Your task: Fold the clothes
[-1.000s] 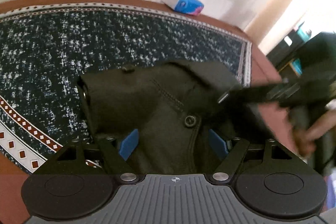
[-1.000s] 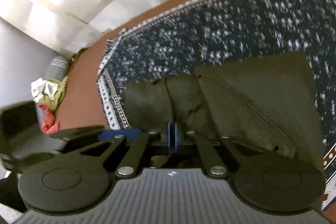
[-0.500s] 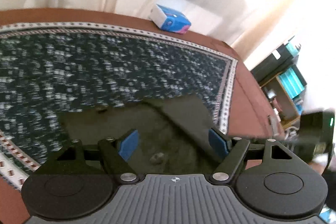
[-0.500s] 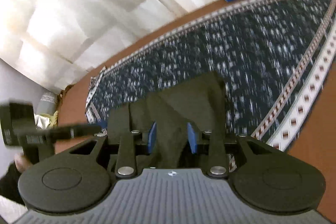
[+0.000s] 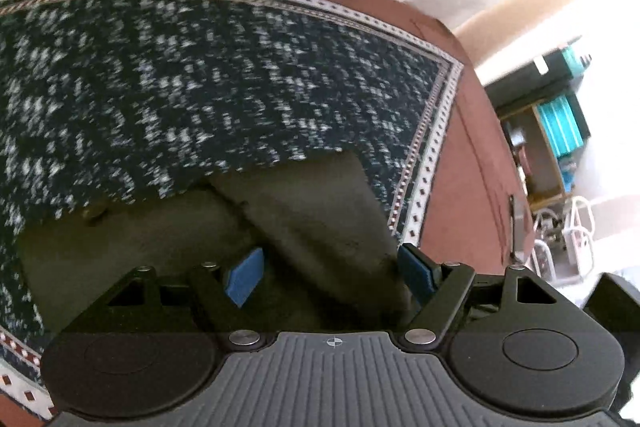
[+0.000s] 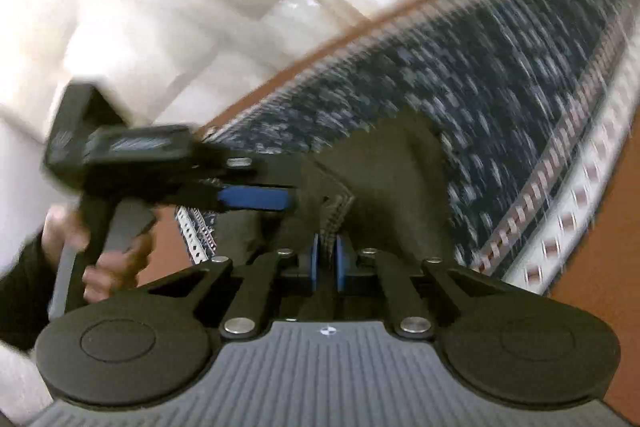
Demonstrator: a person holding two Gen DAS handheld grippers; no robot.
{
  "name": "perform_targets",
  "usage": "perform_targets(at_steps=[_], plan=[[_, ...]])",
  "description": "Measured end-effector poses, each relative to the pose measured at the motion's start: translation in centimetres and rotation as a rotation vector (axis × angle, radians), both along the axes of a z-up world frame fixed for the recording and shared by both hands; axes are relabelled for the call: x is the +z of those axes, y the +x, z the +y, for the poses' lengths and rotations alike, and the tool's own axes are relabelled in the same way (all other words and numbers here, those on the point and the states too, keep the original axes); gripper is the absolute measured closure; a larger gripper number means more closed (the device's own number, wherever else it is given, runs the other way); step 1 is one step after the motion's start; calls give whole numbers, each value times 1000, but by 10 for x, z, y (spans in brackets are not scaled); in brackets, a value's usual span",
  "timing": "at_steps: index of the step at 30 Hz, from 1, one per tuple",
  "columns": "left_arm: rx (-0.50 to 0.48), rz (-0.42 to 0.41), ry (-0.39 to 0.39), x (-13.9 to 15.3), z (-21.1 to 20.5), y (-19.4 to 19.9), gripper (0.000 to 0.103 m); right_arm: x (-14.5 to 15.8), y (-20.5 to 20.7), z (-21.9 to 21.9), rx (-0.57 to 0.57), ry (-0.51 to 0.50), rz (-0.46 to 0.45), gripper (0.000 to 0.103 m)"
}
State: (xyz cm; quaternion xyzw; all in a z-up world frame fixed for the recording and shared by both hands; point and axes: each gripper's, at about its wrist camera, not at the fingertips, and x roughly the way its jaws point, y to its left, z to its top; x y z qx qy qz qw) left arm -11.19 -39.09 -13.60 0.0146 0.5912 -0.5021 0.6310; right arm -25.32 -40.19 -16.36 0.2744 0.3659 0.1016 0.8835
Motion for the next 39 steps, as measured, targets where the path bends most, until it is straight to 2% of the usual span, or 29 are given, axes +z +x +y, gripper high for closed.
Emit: perform_targets(at_steps=[3,4,5,9,11,12,13,15,18,20,23,25,26,29,30,31,32,35,37,38,39], plan=[[-15,-11,29,3,-10,2,19,20,-2,29,133,-165,-83,94],[-25,-11,43,3,-13,2,19,23,-2,40,188,-231,-103,100],[-31,-11,55,2,-16,1,19,26,-2,52,244,-302,-118,100],[-69,-46,101,-3,-23,-4,21,25,-6,92,462,-568,-176,100],[-81,-80,118,-4,-24,-6,37,21,-7,100,518,-627,-183,100],[-84,-105,123,-4,-23,-6,67,20,-8,102,536,-648,-184,100],[-70,-119,135,-4,-20,-5,89,19,-9,102,543,-662,-186,100],[-14,-60,105,-5,-9,5,98,19,-11,100,543,-662,-186,95],[54,1,13,-2,7,17,98,20,-16,92,516,-616,-182,89],[105,53,-63,-2,19,23,99,21,-19,85,489,-571,-173,74],[182,111,-147,-8,39,28,100,21,-22,67,432,-460,-143,69],[217,117,-174,-11,52,27,100,23,-22,46,361,-278,-122,68],[235,125,-182,-13,58,26,100,24,-22,31,291,-171,-115,67],[284,136,-204,-16,70,27,103,21,-21,-14,51,32,-101,64],[293,135,-205,-16,71,27,103,18,-18,-26,-7,71,-84,61],[299,130,-207,-16,73,26,103,13,-11,-35,-40,78,-52,54],[299,123,-208,-16,73,25,103,8,-4,-44,-72,85,-21,51],[289,107,-229,-14,76,23,103,-7,6,-53,-95,143,17,50],[291,98,-243,-12,79,23,103,-17,11,-56,-100,187,34,51],[296,94,-247,-11,80,23,103,-22,14,-58,-102,208,43,75],[299,87,-240,-12,82,24,103,-27,17,-59,-104,230,52,93]])
